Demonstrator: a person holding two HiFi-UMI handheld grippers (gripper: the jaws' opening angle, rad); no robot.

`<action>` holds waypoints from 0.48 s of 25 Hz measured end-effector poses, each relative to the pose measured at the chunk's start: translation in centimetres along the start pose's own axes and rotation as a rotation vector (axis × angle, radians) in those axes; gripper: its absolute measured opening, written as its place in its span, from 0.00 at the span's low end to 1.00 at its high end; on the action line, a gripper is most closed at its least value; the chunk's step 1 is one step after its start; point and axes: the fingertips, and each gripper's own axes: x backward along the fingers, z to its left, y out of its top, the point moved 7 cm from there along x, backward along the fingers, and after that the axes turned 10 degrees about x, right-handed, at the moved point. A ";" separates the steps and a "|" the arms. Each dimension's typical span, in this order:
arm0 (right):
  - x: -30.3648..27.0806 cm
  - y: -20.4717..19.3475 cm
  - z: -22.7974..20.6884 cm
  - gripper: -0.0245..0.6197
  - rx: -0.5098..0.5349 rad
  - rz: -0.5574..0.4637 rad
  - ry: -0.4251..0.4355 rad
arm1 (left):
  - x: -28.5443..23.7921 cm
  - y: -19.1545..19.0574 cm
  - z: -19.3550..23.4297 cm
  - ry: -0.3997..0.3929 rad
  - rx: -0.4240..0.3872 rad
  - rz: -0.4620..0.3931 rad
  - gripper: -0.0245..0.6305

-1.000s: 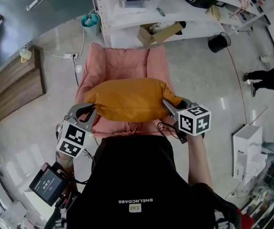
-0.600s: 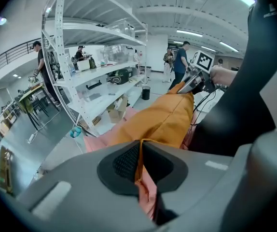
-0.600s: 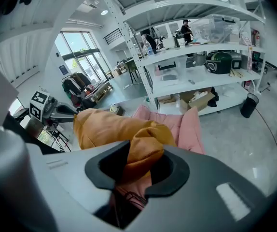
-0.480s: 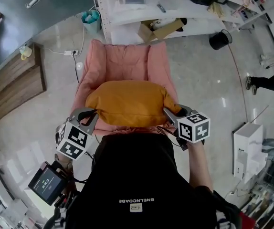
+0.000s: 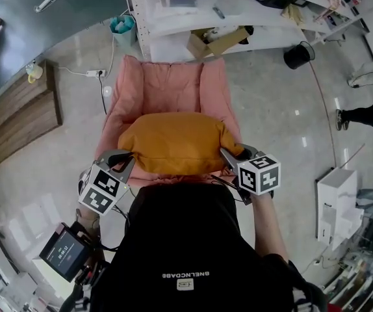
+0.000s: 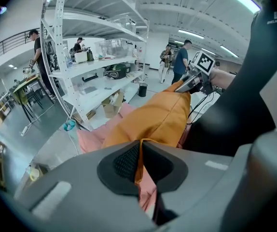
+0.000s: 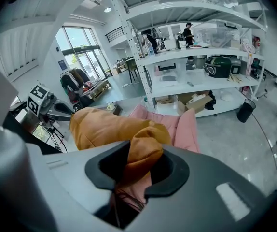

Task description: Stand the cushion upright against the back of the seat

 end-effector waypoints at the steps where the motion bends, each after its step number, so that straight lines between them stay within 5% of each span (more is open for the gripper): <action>1: -0.2 -0.1 0.0 0.21 0.000 0.003 -0.002 | -0.2 -0.2 0.0 -0.001 0.006 0.004 0.09; 8: -1.3 -1.7 -1.0 0.23 -0.076 -0.041 -0.001 | -2.0 -1.2 0.1 0.000 0.021 0.007 0.09; 12: -0.4 -2.0 -1.7 0.34 -0.056 -0.123 0.003 | -2.1 -1.4 0.1 -0.015 0.045 -0.017 0.09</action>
